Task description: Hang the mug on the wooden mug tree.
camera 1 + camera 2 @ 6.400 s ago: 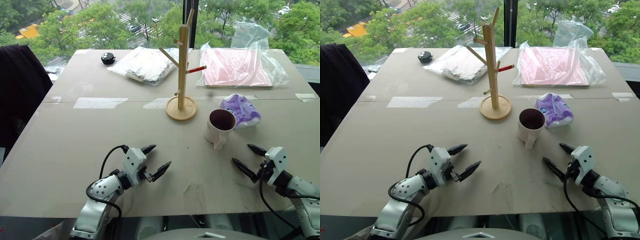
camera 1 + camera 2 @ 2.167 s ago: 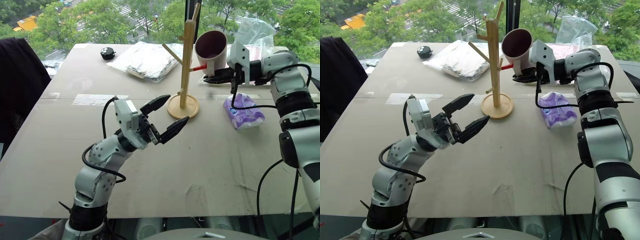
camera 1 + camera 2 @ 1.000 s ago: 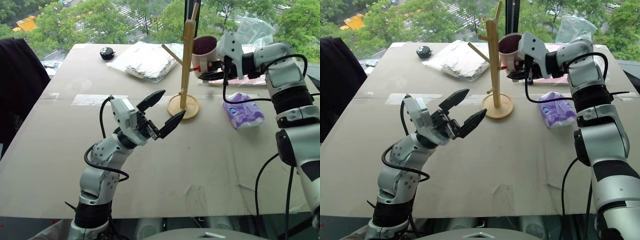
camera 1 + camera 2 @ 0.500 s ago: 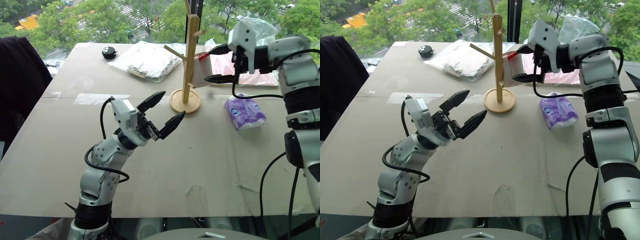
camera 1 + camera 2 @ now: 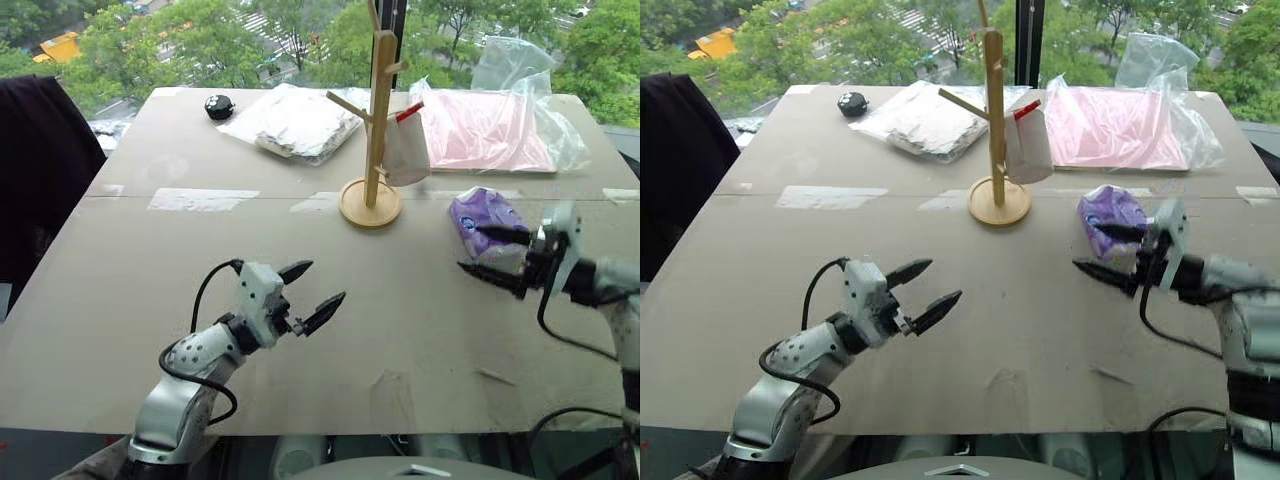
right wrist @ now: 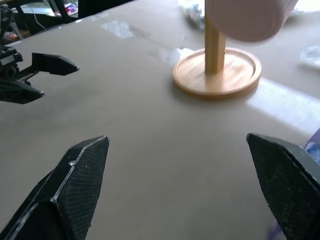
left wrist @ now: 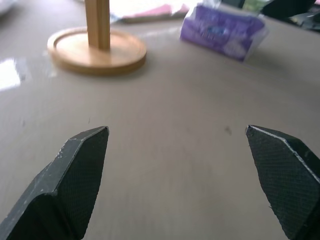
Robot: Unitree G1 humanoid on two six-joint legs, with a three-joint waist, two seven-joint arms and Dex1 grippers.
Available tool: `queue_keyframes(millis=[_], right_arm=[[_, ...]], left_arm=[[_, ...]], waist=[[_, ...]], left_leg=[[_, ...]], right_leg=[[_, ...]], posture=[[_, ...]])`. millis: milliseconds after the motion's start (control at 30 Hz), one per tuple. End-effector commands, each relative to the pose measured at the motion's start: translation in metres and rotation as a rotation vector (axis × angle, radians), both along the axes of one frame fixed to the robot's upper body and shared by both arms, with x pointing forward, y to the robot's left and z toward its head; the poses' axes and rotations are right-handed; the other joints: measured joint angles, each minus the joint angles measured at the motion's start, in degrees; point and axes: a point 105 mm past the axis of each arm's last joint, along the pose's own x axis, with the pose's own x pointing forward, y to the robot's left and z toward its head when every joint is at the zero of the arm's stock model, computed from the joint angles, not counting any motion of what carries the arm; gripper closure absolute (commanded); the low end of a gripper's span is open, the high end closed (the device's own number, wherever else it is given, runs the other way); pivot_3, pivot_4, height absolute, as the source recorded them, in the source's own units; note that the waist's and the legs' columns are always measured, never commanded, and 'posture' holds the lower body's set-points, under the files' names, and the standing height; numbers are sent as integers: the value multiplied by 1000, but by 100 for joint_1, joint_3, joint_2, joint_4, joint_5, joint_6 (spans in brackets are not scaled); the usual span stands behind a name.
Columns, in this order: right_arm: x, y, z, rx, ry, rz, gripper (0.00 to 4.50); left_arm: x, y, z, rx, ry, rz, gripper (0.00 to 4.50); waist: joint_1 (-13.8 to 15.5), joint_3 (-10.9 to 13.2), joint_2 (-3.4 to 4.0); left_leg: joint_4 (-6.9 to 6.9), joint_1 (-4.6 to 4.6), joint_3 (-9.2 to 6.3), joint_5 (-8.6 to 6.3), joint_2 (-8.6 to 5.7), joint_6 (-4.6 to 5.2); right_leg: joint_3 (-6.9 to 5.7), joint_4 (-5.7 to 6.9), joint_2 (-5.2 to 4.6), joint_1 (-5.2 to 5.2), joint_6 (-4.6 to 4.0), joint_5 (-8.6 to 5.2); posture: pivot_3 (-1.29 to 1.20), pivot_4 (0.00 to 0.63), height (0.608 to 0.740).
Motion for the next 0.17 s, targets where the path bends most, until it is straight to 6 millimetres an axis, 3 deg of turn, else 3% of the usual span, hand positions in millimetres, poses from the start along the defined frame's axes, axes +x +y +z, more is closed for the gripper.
queue_keyframes(millis=[33,167], right_arm=[[-18,-2,3,-23,-122,-105,51],[-35,-9,-23,-42,-126,-238,51]], left_arm=[[-5,-1,-2,36,-31,-4,0],[-9,1,-12,55,-7,-19,0]], waist=[[-19,-1,-2],[-23,-15,-23]], left_leg=[[3,4,0,0,-1,1],[17,26,-1,0,10,1]], right_leg=[[13,1,0,-1,1,0],[15,3,-2,18,22,-13]], posture=[[0,150,740],[0,150,740]])
